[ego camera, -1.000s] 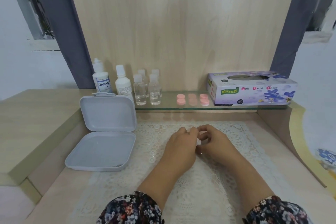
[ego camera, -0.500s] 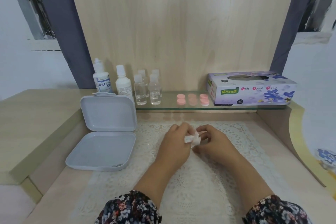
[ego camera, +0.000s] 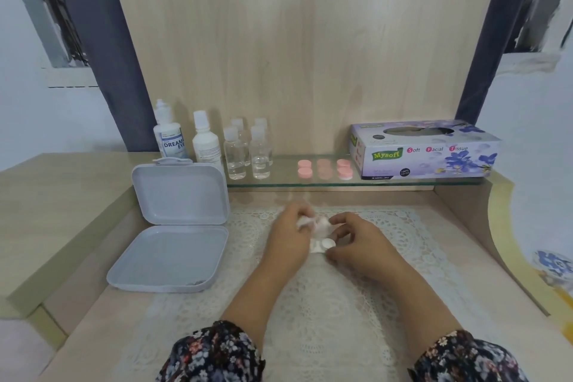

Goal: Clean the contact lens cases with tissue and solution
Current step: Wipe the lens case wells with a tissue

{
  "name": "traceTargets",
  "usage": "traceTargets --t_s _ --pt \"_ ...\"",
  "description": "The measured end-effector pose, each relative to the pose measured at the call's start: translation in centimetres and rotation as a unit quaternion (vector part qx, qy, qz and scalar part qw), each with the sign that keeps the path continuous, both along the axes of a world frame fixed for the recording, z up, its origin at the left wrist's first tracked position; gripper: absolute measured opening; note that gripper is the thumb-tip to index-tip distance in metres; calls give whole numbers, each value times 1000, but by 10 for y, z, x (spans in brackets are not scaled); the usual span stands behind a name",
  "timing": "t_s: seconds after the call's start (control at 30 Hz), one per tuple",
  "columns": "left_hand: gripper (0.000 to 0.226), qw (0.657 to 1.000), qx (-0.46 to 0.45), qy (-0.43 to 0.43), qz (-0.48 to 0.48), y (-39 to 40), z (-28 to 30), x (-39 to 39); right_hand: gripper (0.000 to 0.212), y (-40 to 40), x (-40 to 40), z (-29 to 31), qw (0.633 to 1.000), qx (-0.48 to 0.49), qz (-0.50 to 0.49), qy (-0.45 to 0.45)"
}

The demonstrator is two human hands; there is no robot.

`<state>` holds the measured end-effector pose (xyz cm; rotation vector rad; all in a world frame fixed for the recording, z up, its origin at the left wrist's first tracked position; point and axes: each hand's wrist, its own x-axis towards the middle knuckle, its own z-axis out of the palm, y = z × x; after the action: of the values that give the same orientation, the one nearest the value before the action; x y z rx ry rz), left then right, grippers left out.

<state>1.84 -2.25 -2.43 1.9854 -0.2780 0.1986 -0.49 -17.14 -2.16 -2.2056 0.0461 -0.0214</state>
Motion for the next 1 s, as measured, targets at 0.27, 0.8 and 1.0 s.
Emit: traceTargets --t_s 0.27,0.8,1.0 --pt "28 989 130 -17 -71 15 -5 6 38 0 -1 0 999 -39 18 -9" --pt "42 982 154 57 -91 20 4 0 42 3 -2 -2 999 -29 -9 -25" --pt "44 987 152 52 -28 19 5 -2 40 3 -3 -2 999 -25 -8 -25"
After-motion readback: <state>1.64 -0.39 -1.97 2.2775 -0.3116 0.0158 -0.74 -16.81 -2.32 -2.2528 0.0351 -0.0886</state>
